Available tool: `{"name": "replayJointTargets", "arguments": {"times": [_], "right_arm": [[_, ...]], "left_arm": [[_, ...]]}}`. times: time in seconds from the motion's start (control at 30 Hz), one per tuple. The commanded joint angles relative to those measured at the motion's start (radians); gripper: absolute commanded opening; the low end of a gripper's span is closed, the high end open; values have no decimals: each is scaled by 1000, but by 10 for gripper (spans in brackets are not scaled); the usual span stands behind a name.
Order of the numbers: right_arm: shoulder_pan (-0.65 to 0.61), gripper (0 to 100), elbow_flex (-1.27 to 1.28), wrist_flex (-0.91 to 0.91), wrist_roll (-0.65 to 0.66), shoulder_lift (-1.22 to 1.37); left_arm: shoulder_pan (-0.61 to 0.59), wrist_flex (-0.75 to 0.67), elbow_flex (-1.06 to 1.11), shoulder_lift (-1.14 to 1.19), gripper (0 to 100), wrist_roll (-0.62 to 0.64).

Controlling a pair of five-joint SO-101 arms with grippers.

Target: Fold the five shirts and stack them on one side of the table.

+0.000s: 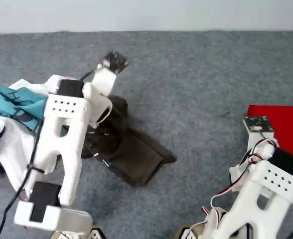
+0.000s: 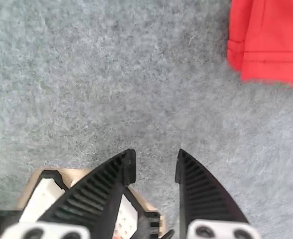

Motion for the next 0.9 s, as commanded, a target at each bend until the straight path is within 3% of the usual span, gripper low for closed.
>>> {"name": "replayJointTargets", "arguments": {"times": [0.0, 0.1, 0.3, 0.43, 0.63, 0.87], "right_arm": [[-87, 148, -38, -10, 37, -24], [-242, 148, -95, -10, 35, -24], [-700, 147, -196, -35, -74, -12], [-937, 147, -195, -105, -95, -7], [-1144, 147, -195, -136, -92, 162], [-1290, 145, -203, -214, -94, 437]], "left_arm": [[-100, -100, 30, 26, 15, 5], [-170, -106, 28, 41, 15, 5], [-285, -104, 28, 48, 15, 5], [-342, -101, 30, 48, 15, 5], [-364, -97, 35, 48, 15, 5], [-361, -97, 35, 43, 15, 5]]}}
